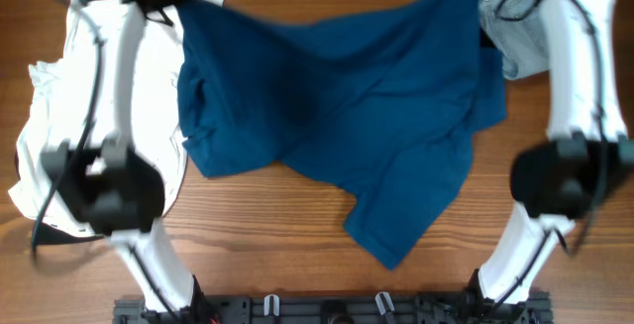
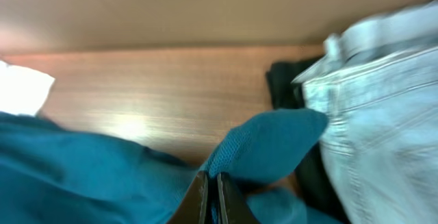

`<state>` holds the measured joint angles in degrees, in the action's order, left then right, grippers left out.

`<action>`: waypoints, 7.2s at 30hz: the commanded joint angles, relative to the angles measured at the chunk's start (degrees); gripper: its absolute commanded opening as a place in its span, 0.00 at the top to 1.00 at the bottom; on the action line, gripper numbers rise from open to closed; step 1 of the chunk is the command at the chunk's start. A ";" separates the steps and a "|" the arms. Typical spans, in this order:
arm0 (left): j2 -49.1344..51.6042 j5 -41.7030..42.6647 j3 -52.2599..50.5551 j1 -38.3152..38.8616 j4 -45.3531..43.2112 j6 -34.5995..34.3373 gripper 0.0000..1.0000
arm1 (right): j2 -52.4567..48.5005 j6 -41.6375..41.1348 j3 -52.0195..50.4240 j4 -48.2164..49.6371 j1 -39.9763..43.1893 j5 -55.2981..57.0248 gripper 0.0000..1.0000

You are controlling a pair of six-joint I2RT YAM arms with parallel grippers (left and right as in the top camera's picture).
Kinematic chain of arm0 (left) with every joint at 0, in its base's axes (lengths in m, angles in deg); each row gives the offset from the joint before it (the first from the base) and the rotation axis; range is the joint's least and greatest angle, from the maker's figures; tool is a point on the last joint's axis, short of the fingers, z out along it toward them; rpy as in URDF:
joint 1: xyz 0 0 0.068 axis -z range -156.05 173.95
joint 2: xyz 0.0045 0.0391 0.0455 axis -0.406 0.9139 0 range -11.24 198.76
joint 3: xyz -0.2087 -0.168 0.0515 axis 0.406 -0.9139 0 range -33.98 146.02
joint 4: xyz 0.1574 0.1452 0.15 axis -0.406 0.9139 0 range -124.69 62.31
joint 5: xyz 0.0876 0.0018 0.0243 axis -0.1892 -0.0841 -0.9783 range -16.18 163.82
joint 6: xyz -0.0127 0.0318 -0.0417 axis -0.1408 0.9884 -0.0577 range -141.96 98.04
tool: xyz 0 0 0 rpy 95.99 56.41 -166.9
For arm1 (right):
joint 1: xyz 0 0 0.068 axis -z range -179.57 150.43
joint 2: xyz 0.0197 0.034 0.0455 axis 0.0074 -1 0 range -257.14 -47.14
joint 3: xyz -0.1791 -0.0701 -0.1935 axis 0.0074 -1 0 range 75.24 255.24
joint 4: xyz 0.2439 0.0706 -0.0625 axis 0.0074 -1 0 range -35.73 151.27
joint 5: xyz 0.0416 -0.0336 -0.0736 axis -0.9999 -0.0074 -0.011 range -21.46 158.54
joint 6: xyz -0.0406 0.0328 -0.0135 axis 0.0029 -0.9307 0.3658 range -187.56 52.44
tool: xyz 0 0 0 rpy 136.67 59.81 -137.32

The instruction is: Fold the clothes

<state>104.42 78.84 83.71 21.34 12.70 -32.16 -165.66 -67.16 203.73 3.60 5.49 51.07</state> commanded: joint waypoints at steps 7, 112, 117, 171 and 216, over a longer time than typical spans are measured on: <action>-24.98 -7.28 1.79 0.20 0.20 -0.46 0.96 | 25.35 -0.59 0.85 -8.81 11.45 0.57 0.96; -11.06 -7.19 -2.36 -6.03 29.75 -3.21 0.34 | 8.70 -0.92 -3.08 -27.93 3.87 1.44 0.34; -19.96 -6.73 -2.38 -5.86 36.35 -8.55 0.28 | 16.26 -5.07 -3.34 -33.90 3.80 2.71 0.31; -40.54 -14.12 -75.52 -3.52 -1.55 -53.64 0.49 | 37.24 -16.44 -70.12 2.40 1.09 0.98 0.24; -23.39 -10.88 -75.54 -3.89 -10.75 -48.52 0.96 | 35.95 -28.09 -74.12 -7.93 -9.01 0.94 0.41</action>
<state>78.97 70.05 9.22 17.80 2.24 -81.58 -129.42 -88.97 133.30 -3.52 -1.20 51.68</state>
